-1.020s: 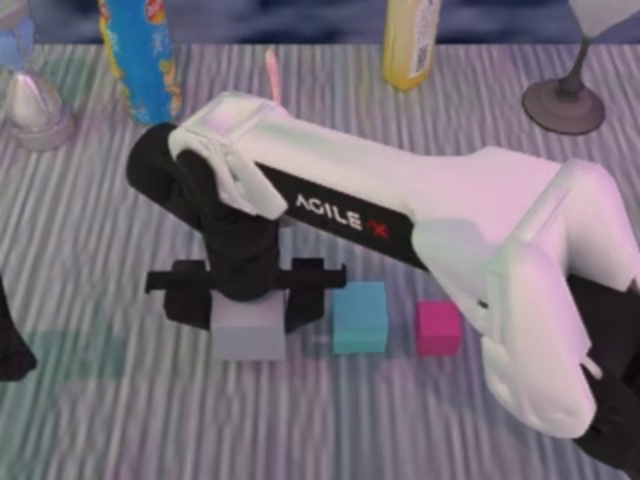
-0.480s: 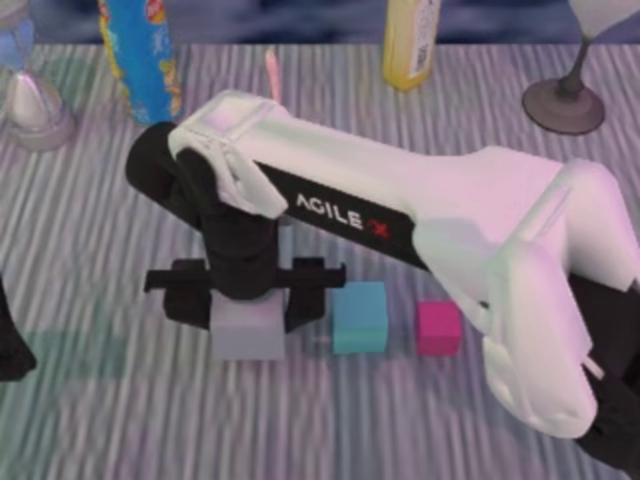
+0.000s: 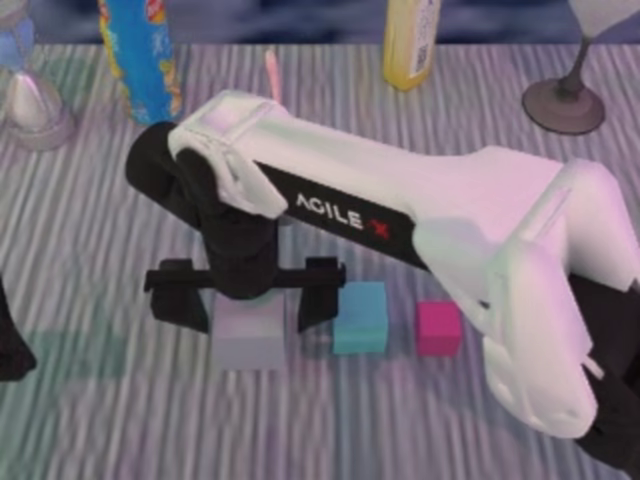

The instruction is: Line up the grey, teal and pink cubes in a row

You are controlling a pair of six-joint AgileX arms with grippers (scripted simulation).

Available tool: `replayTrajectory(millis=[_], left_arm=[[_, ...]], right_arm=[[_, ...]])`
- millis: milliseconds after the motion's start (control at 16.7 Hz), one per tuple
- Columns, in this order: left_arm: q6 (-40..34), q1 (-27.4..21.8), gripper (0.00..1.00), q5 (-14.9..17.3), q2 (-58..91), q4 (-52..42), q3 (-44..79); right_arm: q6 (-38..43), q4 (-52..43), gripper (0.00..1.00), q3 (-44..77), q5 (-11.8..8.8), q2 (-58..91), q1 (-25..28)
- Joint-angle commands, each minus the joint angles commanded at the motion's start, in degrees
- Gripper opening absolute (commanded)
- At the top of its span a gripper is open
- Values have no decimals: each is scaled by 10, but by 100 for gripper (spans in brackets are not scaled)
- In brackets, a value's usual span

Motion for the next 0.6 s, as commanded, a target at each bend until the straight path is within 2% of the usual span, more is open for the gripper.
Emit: replayTrajectory(millis=[360, 600], left_arm=[[0, 0, 100, 0, 0, 0, 0], [0, 0, 100, 0, 0, 0, 0]], right_arm=[[0, -8, 100, 9, 0, 4, 0], [2, -79, 100, 100, 1, 30, 2]])
